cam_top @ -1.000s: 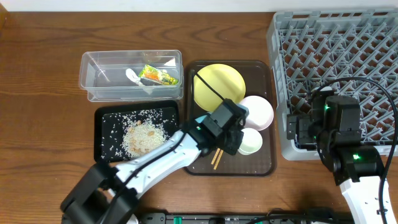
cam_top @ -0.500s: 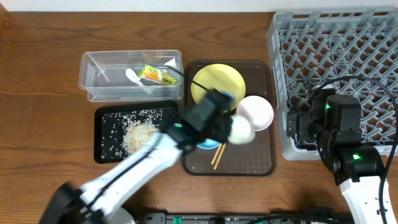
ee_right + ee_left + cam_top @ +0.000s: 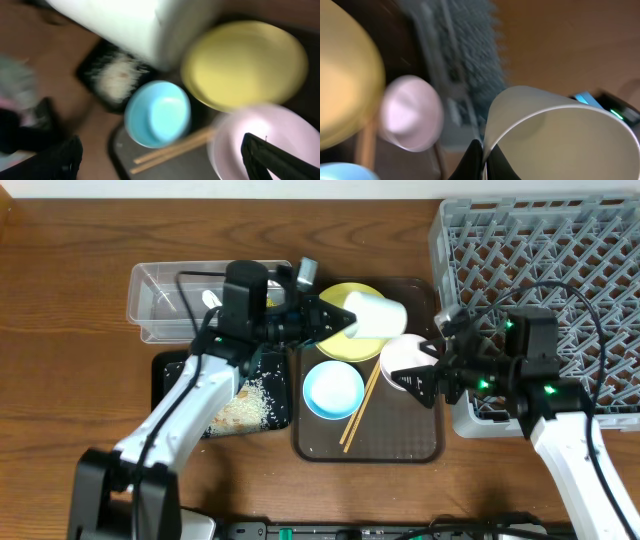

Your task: Sort waste into correct bins and load items into the dishwasher rack

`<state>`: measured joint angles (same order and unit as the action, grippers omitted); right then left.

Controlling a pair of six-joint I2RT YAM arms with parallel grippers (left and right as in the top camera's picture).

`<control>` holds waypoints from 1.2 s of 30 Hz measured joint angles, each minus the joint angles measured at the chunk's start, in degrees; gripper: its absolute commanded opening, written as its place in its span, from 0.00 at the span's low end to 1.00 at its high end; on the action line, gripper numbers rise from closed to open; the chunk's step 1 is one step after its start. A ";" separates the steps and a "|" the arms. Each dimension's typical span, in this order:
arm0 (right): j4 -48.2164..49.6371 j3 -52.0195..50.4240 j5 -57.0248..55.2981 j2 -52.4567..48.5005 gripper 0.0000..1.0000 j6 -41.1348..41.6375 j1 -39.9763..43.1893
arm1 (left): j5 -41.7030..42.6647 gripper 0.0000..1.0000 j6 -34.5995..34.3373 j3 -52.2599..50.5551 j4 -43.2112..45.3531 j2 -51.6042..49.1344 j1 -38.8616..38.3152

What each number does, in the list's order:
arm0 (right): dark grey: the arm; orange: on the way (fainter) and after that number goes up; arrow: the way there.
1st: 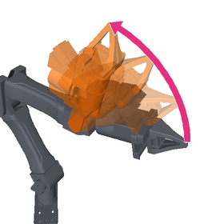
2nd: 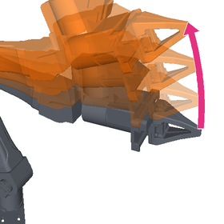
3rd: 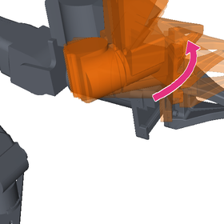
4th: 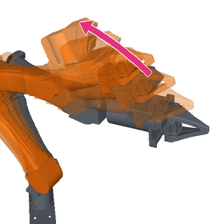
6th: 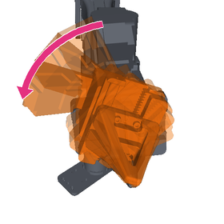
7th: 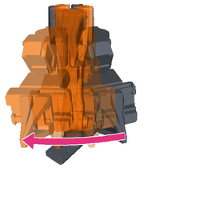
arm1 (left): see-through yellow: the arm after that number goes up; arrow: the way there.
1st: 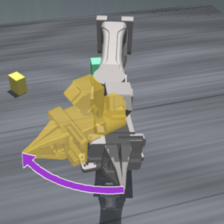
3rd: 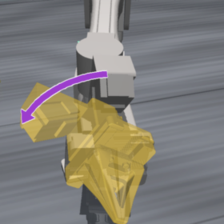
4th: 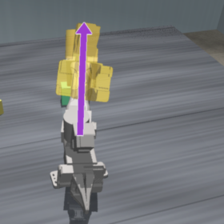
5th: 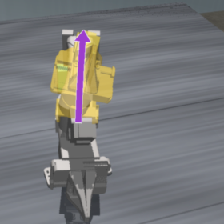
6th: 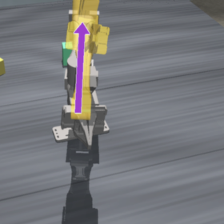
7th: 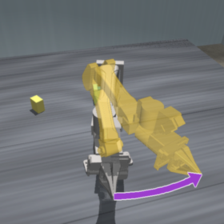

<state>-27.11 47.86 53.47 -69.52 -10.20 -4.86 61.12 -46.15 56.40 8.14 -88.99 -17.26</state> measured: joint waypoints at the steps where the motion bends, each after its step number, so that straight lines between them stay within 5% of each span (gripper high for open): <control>1: 1.86 0.00 2.67 -1.27 0.95 -0.85 0.00 | 2.47 0.06 -0.94 0.00 0.55 -0.79 -0.07; 14: 23.89 0.04 17.70 -5.05 0.82 -0.11 0.00 | 15.12 0.06 -5.11 0.00 1.11 -2.03 -0.20; 24: 23.34 0.04 20.33 -5.05 0.64 2.49 -0.02 | 15.72 0.07 -5.11 0.00 1.14 -2.05 -0.20; 28: 22.51 0.04 20.37 -5.05 0.55 2.60 -0.02 | 16.06 0.38 -4.98 0.00 1.25 -2.05 -0.20; 36: 20.09 0.04 14.29 -5.05 0.43 2.71 -0.02 | 12.37 0.71 1.44 -0.02 -0.22 -2.05 -0.20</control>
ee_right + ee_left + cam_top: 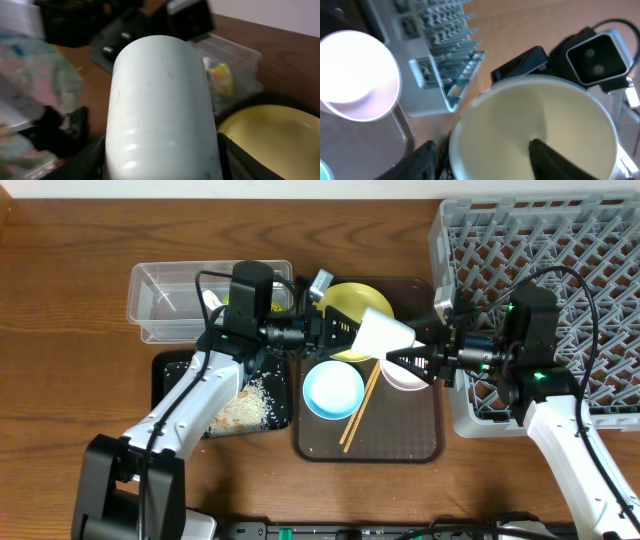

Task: Sort waste into correct bins and load items into the dishwasher rack
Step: 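Place the white cup into the dishwasher rack with the right gripper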

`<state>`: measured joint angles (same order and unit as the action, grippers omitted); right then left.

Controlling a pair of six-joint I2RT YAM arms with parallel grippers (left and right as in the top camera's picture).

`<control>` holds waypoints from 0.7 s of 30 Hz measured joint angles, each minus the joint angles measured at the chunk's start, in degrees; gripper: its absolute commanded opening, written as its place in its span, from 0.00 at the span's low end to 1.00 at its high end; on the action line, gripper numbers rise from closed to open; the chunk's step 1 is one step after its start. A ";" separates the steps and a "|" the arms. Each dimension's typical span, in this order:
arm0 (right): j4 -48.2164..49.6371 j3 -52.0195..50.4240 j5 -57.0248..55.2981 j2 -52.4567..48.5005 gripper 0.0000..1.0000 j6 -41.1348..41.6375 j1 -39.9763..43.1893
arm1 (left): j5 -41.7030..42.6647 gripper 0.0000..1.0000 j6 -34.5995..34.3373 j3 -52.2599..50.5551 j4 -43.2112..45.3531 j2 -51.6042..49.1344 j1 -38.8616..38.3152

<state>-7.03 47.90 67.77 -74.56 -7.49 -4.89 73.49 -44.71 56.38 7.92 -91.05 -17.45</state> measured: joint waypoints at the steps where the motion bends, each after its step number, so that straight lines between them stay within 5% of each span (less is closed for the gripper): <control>1: -0.35 0.00 -0.90 0.00 0.43 -0.04 0.00 | -1.46 0.73 0.90 0.00 -1.11 0.02 0.00; 7: -5.57 0.04 -12.61 0.42 0.29 0.24 0.09 | -16.06 0.82 10.36 0.02 -16.57 0.04 0.22; 11: -16.24 2.29 -21.18 2.45 0.01 1.14 2.10 | -26.62 0.84 17.90 0.02 -29.16 2.01 0.72; 21: -42.42 20.41 -46.45 6.40 0.01 5.27 9.40 | -53.18 0.85 25.51 0.92 -43.60 22.53 2.84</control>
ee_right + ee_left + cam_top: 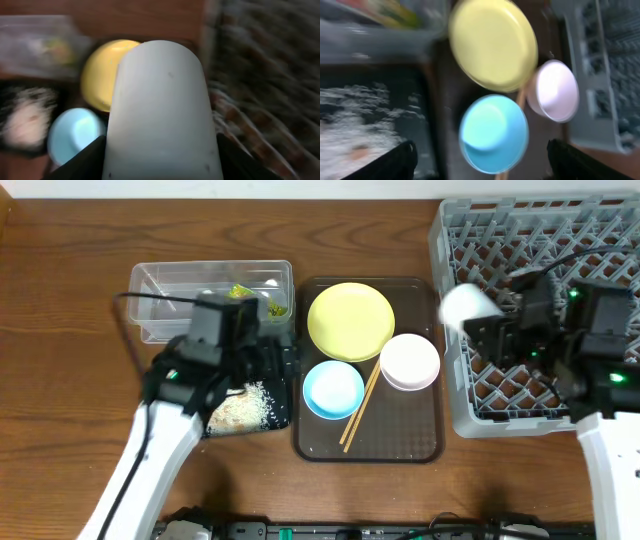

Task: Sort waste into correct bins and load items into the dishwasher rack
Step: 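Place the white cup into the dishwasher rack with the right gripper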

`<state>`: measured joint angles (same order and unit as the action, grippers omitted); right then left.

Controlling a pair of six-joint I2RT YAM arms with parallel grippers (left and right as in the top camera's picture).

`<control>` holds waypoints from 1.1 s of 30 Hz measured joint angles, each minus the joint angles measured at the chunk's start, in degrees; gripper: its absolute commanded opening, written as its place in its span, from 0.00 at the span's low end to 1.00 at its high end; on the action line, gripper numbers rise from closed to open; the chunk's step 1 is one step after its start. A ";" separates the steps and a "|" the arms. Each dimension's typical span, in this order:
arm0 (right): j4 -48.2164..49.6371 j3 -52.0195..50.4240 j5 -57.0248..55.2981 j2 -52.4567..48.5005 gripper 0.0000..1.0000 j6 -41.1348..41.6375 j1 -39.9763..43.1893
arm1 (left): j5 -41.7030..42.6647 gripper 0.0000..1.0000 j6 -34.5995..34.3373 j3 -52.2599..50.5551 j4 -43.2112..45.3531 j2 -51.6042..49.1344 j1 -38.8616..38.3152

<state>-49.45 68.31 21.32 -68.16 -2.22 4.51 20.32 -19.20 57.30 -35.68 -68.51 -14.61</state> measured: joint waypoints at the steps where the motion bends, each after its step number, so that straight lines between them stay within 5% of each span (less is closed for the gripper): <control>1: -1.79 0.83 -3.02 0.02 0.01 0.61 0.59 | -1.79 0.85 0.13 0.02 -0.44 1.29 0.13; 9: -11.10 1.70 -21.38 -5.05 0.01 5.40 6.78 | -8.52 0.86 0.85 0.02 -1.57 4.00 0.22; 20: -10.75 1.70 -26.97 -14.97 0.01 7.76 10.93 | -9.77 0.86 1.05 0.02 -1.99 3.15 0.26; 26: -10.54 1.70 -27.32 -19.61 0.49 7.91 11.02 | -9.84 0.86 1.05 0.02 -2.64 3.13 0.26; 29: -9.77 1.70 -26.45 -21.20 0.95 8.24 11.04 | -9.90 0.86 1.05 0.02 -2.99 3.13 0.26; 33: -9.84 1.79 -24.72 -21.16 0.96 8.33 11.06 | -9.99 0.86 1.05 0.02 -3.17 3.13 0.26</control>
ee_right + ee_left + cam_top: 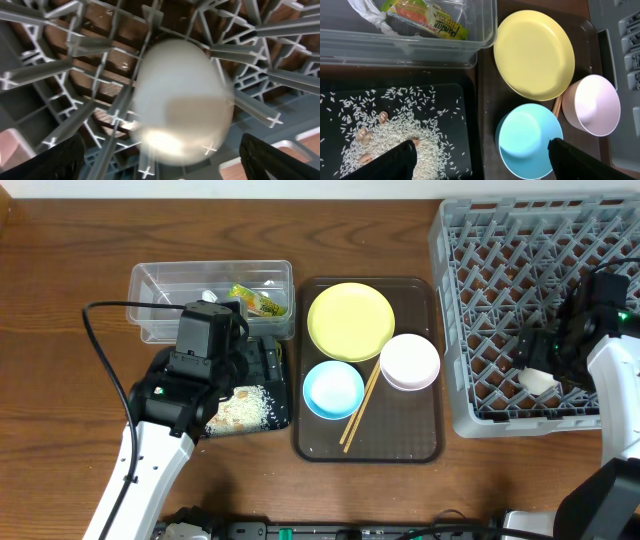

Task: Sort waste into correct bins and load items into the dishwasher rack
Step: 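Place the white cup into the dishwasher rack with the right gripper, then reach the right gripper to the pink bowl and grasp it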

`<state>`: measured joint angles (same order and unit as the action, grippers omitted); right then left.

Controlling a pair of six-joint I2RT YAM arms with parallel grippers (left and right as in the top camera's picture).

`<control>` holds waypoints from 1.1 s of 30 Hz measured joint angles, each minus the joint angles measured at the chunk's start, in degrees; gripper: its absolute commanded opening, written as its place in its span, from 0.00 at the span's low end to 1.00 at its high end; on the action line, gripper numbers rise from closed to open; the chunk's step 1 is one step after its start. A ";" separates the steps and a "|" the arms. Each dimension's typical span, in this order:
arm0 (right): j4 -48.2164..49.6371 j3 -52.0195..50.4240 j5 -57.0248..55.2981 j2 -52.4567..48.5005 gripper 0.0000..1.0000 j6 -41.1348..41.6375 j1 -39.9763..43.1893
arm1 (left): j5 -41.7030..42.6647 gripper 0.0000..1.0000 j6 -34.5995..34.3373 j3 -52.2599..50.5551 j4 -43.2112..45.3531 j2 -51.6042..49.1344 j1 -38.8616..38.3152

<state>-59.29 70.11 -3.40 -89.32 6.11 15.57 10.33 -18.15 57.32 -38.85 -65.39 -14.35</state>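
Observation:
The white cup (537, 379) lies in the front part of the grey dishwasher rack (500, 240). It shows blurred among the rack's prongs in the right wrist view (182, 102). My right gripper (541, 364) (160, 167) hangs just above it, open, with its fingers wide on either side and clear of it. My left gripper (250, 368) (482, 160) is open and holds nothing, over the edge between the black rice tray (268, 412) and the blue bowl (530, 140).
A brown tray (420, 442) holds a yellow plate (350, 320), a pink bowl (411, 362), the blue bowl (333, 390) and chopsticks (360, 408). A clear bin (165, 305) with wrappers stands at the back left.
The white cup was in my right gripper above the rack's left edge. It now lies in the rack, and the right gripper is open above it. My left arm has barely shifted.
First my left gripper held the white cup over the yellow plate, with the right gripper near the pink bowl. Then both grippers met at the cup. After that the right one carried it over the rack while the left stood open over the rice tray. The cup is now in the rack.

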 measured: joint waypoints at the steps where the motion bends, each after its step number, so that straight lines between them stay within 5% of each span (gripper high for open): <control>1: -0.02 0.17 0.24 0.09 0.94 -0.02 0.00 | 0.00 0.86 0.00 0.00 -0.11 0.00 0.00; 9: 2.64 5.35 9.77 6.40 0.74 -1.38 -1.11 | -0.02 0.86 0.00 0.00 -1.31 0.00 0.00; 15: 3.87 6.64 16.98 10.25 0.72 -4.13 -10.82 | -0.02 0.86 0.00 0.00 -1.42 -0.07 0.00; 23: 6.10 5.90 12.70 3.04 0.70 -5.92 -25.31 | -0.02 0.86 0.00 0.00 -1.46 -1.18 0.00; 33: 11.76 5.62 5.55 -11.74 0.66 -5.49 -30.16 | -0.02 0.86 0.00 0.00 -1.68 -3.08 0.00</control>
<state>-47.53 75.72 2.15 -101.06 0.62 -14.59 10.31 -18.15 57.32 -40.53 -68.47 -14.35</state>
